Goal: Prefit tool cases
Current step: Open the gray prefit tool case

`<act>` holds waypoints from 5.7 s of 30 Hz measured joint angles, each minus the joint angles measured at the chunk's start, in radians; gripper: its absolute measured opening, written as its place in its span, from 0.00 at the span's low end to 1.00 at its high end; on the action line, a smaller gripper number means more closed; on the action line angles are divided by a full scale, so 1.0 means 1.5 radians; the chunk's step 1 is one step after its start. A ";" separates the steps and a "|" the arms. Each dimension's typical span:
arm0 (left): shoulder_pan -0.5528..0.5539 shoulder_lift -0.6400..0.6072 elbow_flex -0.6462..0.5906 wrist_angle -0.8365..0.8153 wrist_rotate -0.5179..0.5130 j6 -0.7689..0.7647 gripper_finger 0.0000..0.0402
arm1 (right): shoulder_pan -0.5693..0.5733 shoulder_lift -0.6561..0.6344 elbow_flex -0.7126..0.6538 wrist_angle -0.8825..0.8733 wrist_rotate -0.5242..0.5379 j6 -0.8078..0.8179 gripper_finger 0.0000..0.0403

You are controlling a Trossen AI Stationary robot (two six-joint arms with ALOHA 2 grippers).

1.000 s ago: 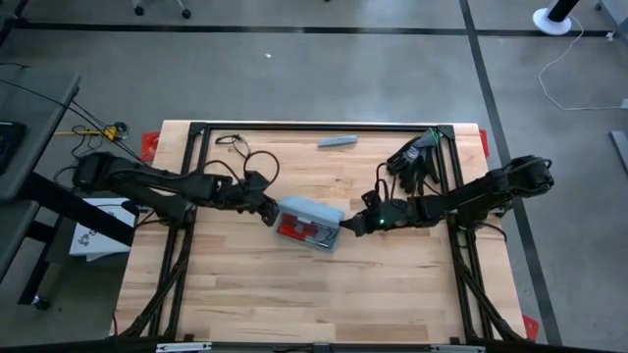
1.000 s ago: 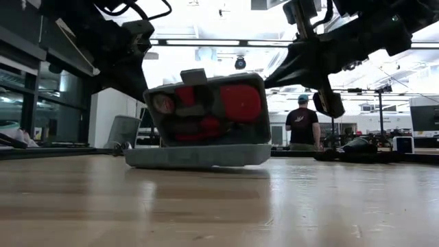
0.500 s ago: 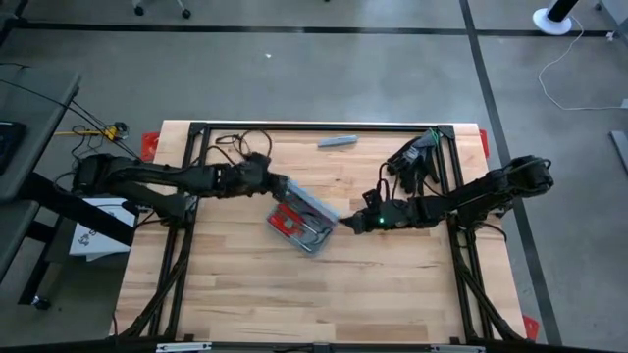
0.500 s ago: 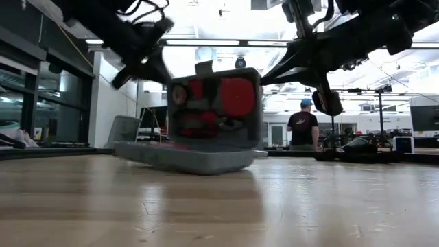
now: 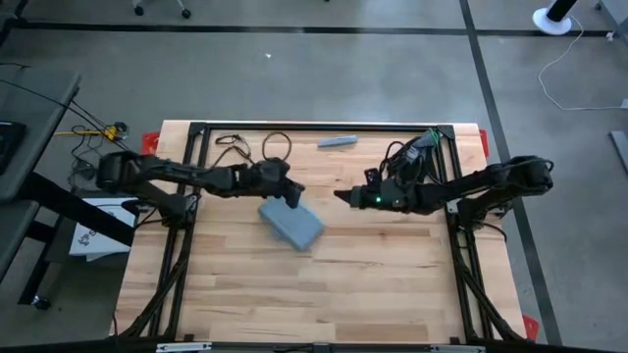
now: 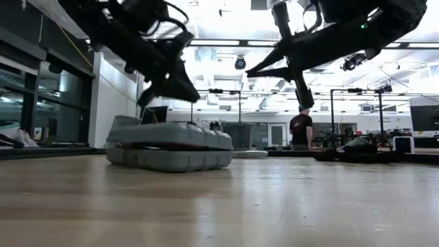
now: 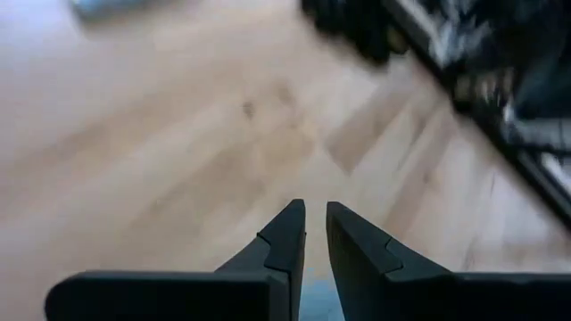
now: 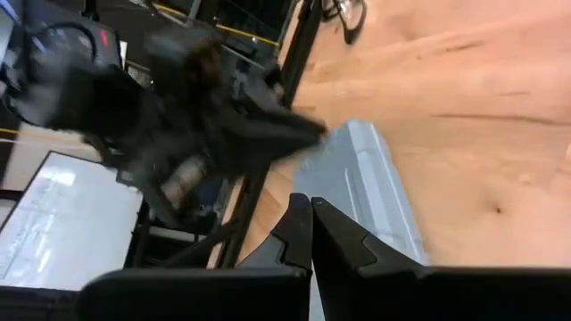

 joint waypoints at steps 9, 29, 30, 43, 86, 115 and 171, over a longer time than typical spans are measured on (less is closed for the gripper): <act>-0.002 0.014 -0.001 0.004 0.108 0.027 0.10 | 0.017 0.000 -0.002 -0.029 -0.043 0.000 0.00; 0.061 -0.242 -0.036 -0.562 -0.017 0.270 0.02 | 0.221 0.127 0.045 -0.134 0.185 0.246 0.00; 0.066 -0.239 -0.049 -0.548 -0.007 0.269 0.02 | 0.227 0.152 0.061 -0.134 0.185 0.254 0.00; 0.086 -0.133 -0.108 -0.419 0.117 0.249 0.02 | 0.212 0.344 0.250 -0.162 0.149 0.231 0.00; 0.085 -0.121 -0.087 -0.501 0.089 0.277 0.00 | 0.219 0.329 0.285 -0.316 0.179 0.248 0.00; 0.104 -0.015 0.046 -0.360 0.151 0.476 0.00 | 0.333 0.342 0.284 -0.368 0.330 0.525 0.04; -0.011 -0.018 0.046 -0.312 0.341 0.365 0.01 | 0.325 0.310 0.212 -0.326 0.442 0.614 0.01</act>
